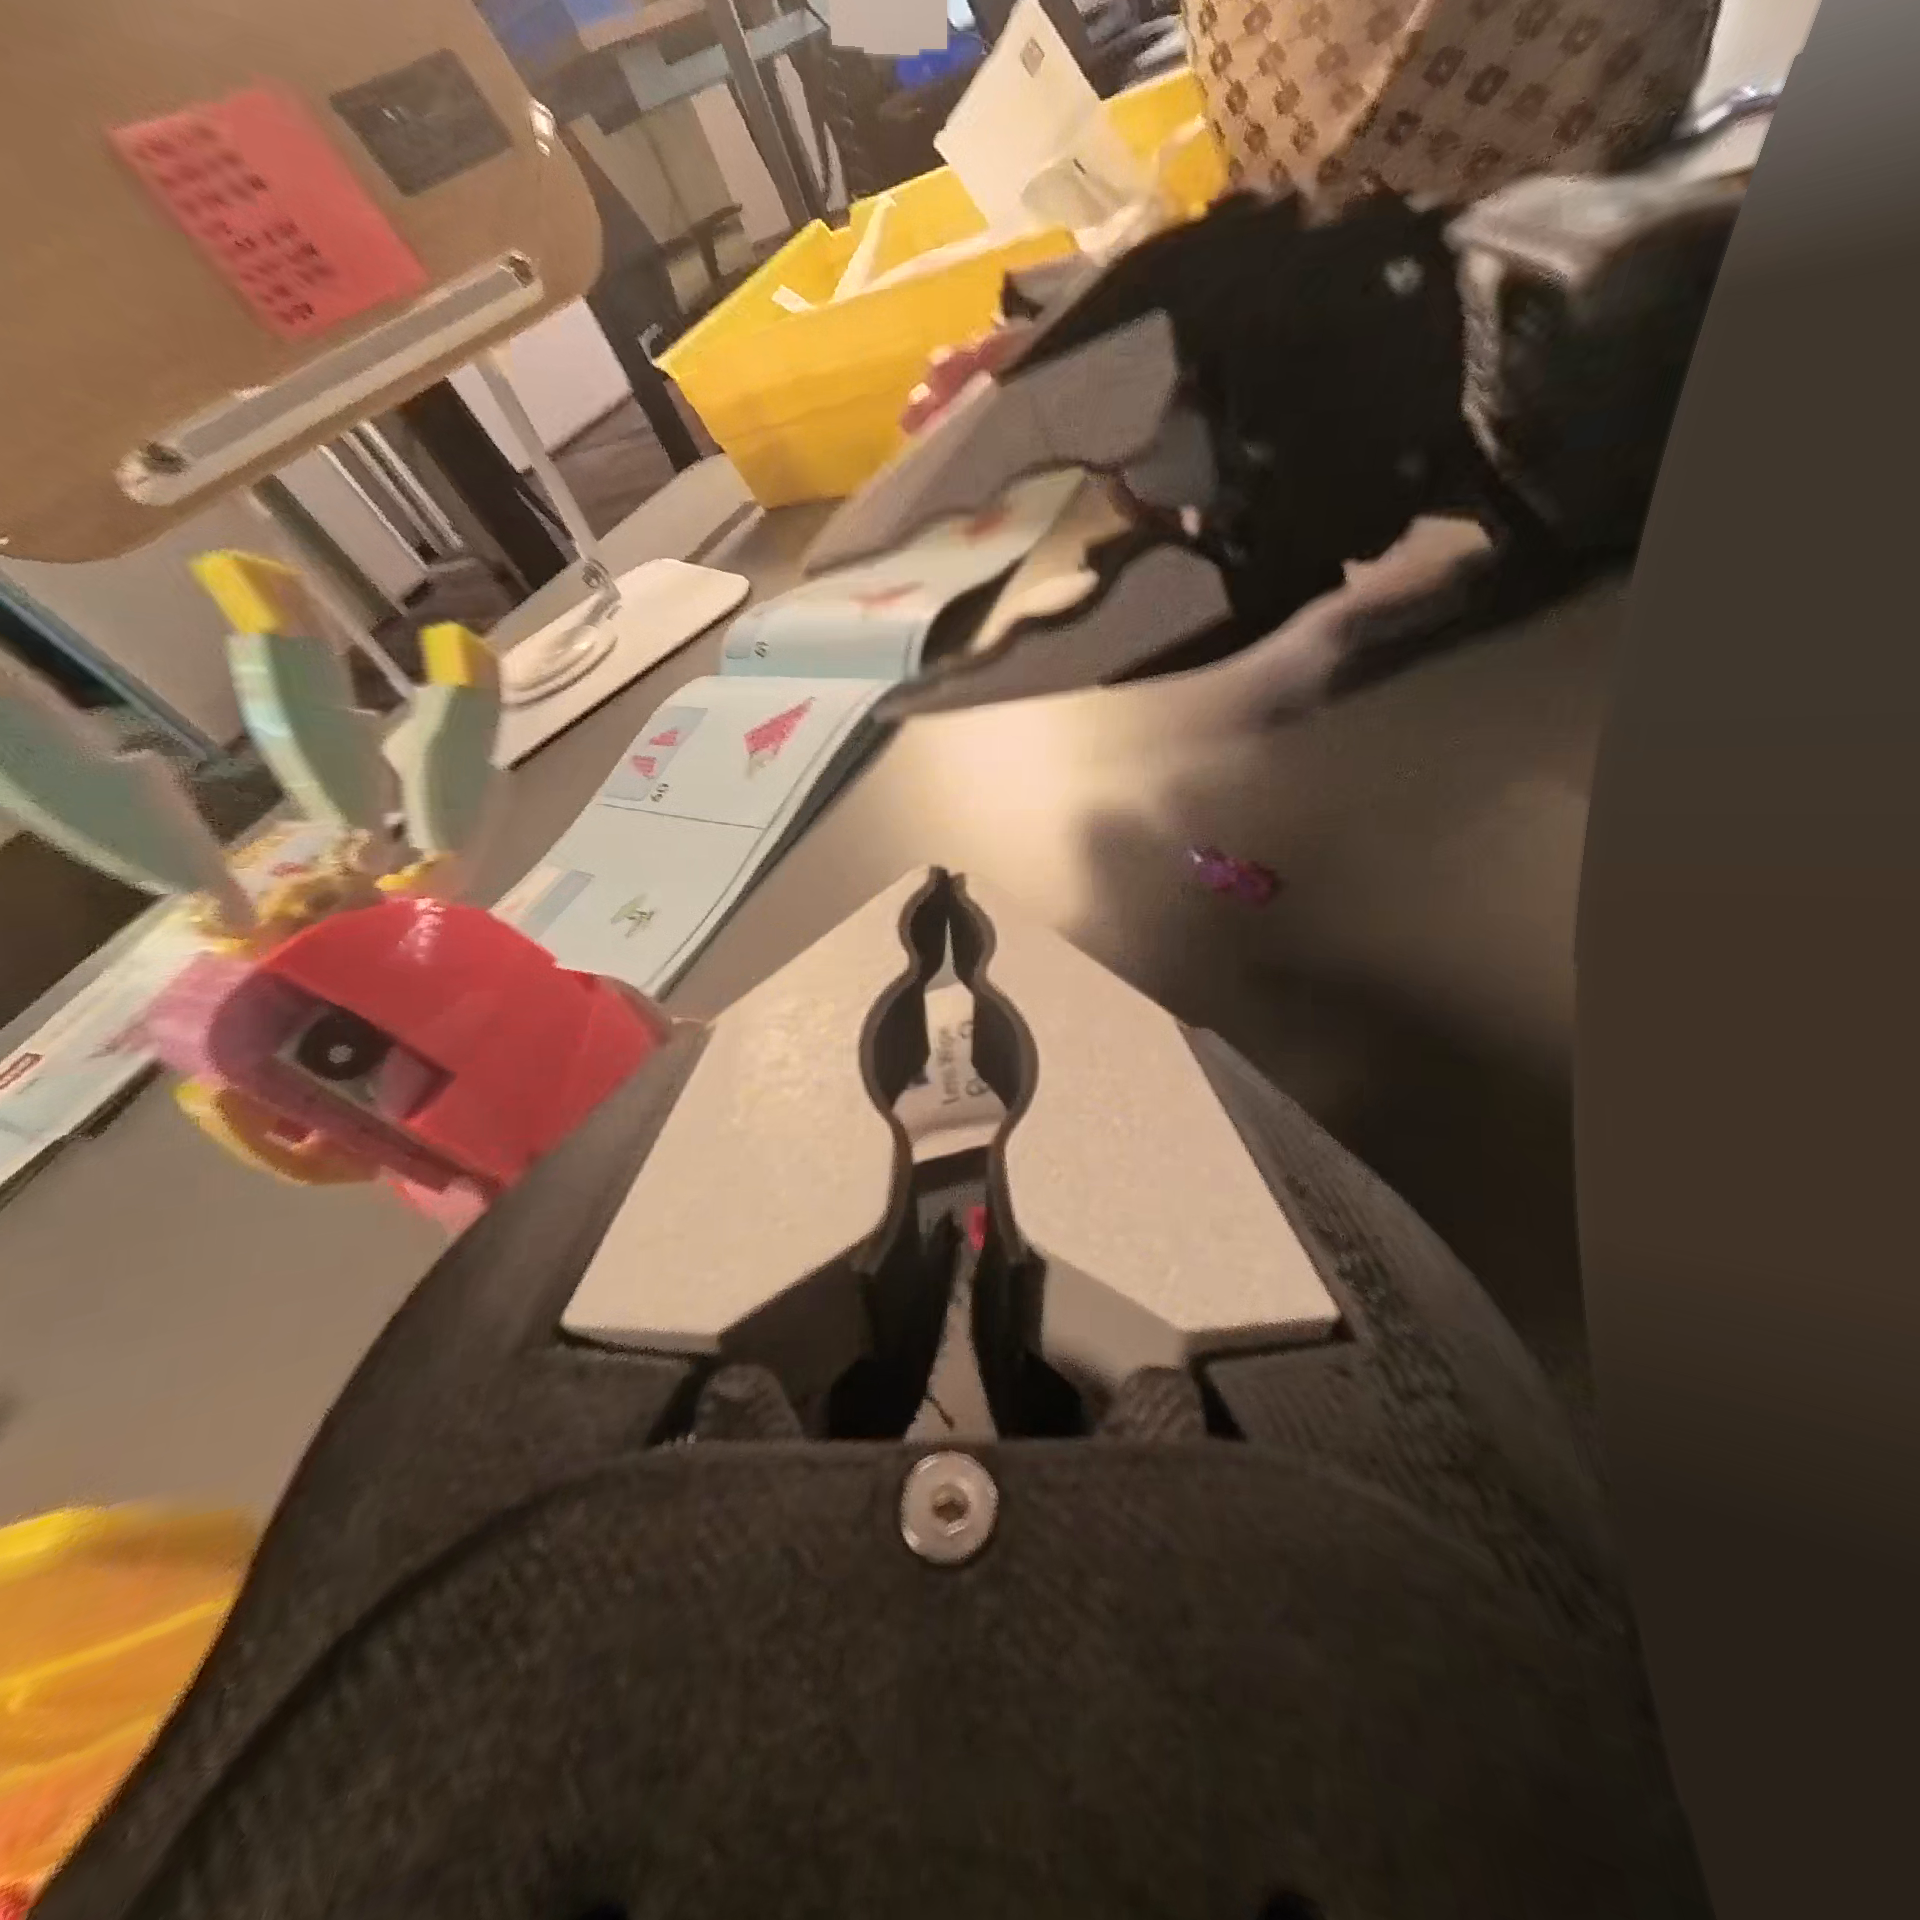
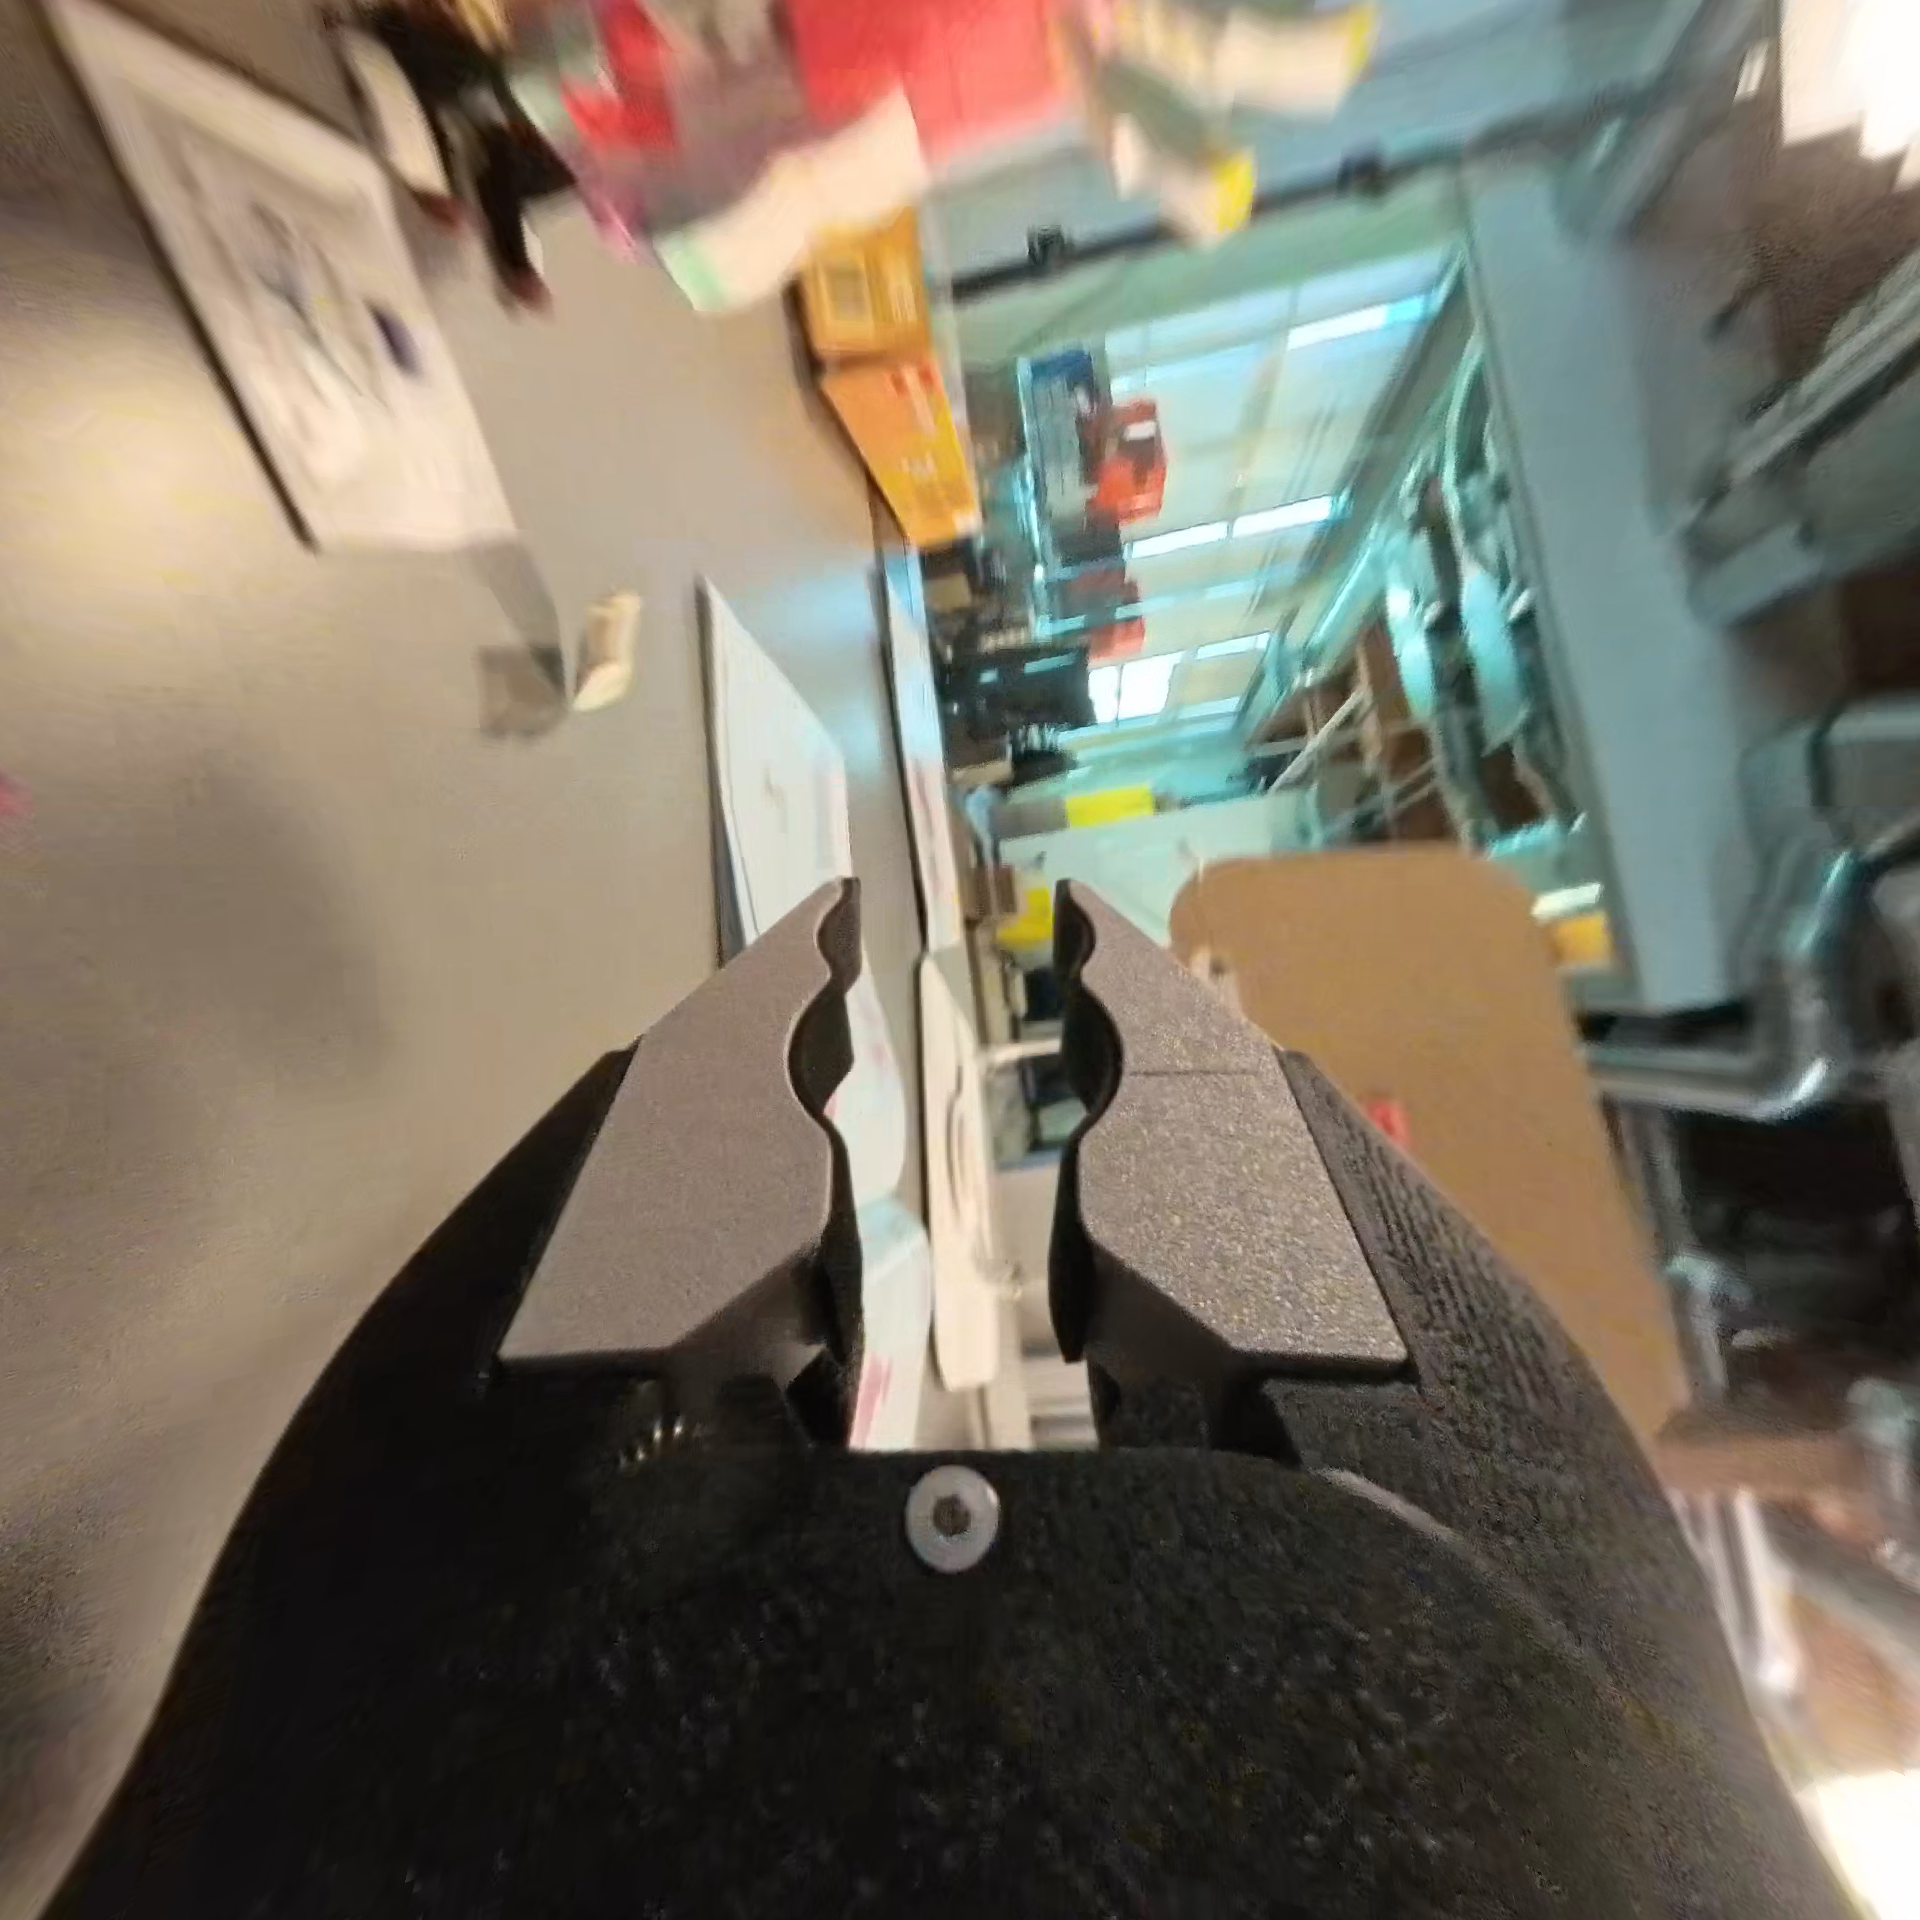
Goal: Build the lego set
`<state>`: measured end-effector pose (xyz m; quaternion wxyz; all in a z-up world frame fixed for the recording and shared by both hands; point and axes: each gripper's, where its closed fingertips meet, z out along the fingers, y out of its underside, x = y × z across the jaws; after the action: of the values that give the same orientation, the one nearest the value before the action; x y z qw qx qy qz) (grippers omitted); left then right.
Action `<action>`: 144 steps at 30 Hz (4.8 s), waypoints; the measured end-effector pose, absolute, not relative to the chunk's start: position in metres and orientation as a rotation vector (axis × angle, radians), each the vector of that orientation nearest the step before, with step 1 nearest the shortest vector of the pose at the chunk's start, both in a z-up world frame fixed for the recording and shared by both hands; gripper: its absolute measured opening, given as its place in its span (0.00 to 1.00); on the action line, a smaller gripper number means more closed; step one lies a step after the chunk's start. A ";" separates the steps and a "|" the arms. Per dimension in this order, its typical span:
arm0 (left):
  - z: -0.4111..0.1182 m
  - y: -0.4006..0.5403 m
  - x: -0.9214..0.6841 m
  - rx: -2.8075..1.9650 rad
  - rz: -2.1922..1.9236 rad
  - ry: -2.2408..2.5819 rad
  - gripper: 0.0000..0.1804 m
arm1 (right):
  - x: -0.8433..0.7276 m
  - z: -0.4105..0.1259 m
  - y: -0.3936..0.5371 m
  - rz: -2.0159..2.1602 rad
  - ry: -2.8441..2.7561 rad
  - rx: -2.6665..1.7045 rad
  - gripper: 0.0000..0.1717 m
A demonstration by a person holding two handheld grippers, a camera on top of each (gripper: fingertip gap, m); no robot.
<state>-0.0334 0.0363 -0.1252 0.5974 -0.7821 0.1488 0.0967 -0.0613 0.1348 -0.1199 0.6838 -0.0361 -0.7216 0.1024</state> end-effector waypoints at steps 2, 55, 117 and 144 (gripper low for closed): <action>-0.135 0.038 -0.031 -1.861 0.219 0.371 0.00 | -0.063 -0.120 0.166 0.238 -1.603 -0.209 0.20; -0.191 -0.236 -0.282 -3.135 0.039 -1.327 0.12 | -0.040 -0.082 0.281 0.607 -1.154 -0.831 0.14; -0.075 -0.035 -0.184 -2.571 0.118 -0.563 0.17 | -0.041 -0.081 0.271 0.806 -1.169 -0.847 0.11; -0.190 -0.176 -0.175 -2.887 -0.040 -1.056 0.20 | -0.045 -0.090 0.271 0.710 -1.217 -0.849 0.11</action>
<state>-0.1754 -0.1759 -0.1900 0.0337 -0.9385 -0.3434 -0.0129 -0.0452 0.2710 -0.0896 0.6802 -0.3782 -0.5424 0.3164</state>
